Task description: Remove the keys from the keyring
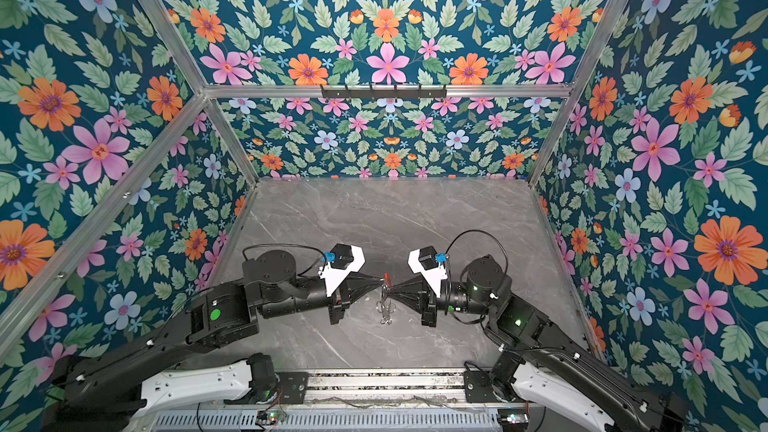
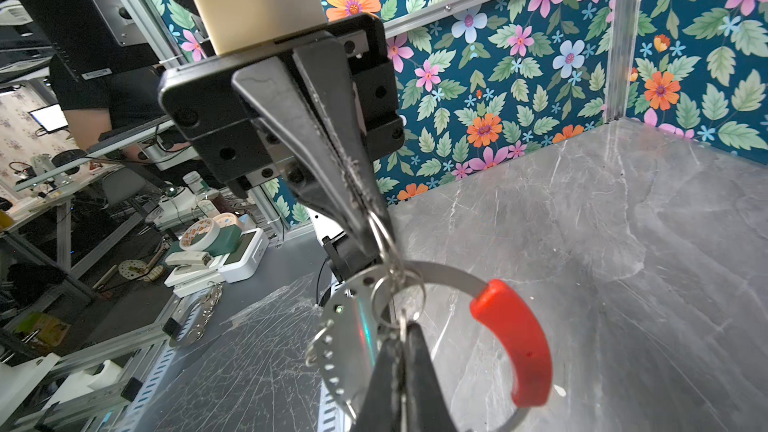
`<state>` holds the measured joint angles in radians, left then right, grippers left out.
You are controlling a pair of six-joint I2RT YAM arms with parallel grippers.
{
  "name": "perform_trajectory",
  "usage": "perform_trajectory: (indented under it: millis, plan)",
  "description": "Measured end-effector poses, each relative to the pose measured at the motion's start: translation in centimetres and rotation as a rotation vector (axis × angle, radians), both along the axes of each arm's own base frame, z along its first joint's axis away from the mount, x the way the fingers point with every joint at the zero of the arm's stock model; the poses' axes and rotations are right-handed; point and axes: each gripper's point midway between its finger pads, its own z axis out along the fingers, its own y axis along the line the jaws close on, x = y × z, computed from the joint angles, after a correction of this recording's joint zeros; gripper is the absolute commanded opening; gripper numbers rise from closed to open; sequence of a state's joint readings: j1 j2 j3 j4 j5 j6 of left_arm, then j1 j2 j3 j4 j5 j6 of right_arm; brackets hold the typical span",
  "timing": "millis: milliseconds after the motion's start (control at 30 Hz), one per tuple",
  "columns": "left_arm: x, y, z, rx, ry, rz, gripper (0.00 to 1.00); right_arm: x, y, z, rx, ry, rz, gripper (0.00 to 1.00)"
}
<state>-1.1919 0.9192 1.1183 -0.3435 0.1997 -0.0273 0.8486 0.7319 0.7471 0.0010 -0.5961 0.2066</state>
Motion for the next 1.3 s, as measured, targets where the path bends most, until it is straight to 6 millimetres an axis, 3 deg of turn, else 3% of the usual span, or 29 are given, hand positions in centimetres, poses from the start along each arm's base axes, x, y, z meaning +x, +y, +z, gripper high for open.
perform_trajectory:
  millis: [567,1300]
  plan:
    - [-0.6,0.7,-1.3,0.017,0.011,-0.016,0.00,1.0,-0.3,-0.7,-0.038,0.016,-0.066,0.00]
    - [-1.4,0.6,-1.1,-0.012,0.012,-0.061,0.00,1.3,0.6,-0.4,-0.027,0.012,-0.036,0.00]
